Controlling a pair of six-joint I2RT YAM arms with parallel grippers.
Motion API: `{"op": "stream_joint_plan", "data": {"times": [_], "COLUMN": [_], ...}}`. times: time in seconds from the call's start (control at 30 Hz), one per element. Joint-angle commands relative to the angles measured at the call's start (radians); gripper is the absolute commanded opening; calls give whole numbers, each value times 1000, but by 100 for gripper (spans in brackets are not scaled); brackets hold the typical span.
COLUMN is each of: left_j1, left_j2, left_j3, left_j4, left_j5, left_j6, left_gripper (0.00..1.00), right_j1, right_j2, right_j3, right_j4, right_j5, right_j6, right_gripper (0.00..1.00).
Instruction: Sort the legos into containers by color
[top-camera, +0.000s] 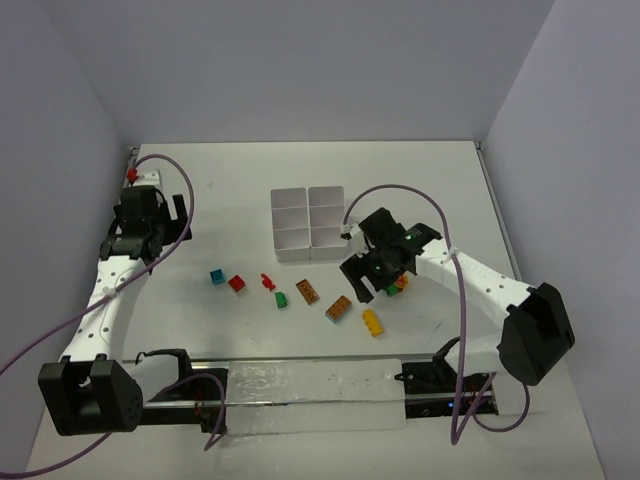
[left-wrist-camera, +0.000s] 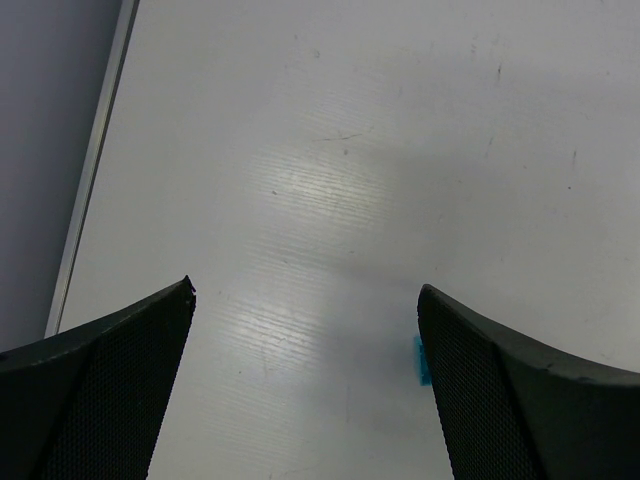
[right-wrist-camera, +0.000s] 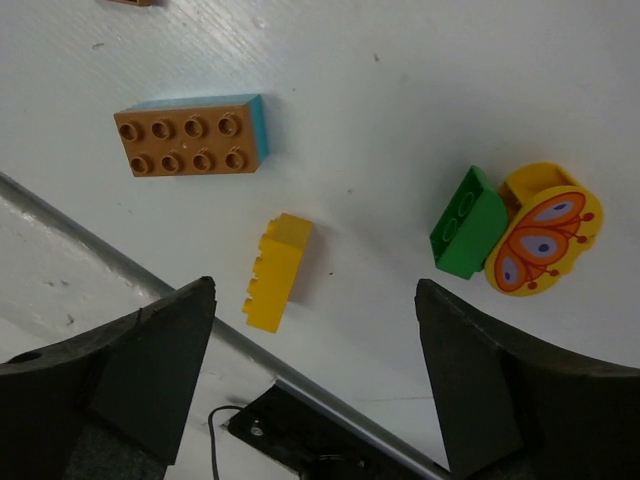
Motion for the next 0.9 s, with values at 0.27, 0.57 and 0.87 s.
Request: {"op": "stream_joint_plan", "data": {"times": [0.27,0.57,0.87], "left_j1": [1,1,1], "left_j2": [-3,8,27], "left_j3": [28,27,36], "left_j4": [24,35,41], "left_j5": [-54,-75,-95], "left_j6": [-10,-2,17], "left_gripper": [99,99,99], "right_j1": [64,66,68], "right_j2": [179,306,380], "right_j3": [113,149,154], "right_j4": [-107,-144,-147], "right_j5": [-21,30,2], "right_j6": [93,154,150], "right_gripper": [75,70,64]}}
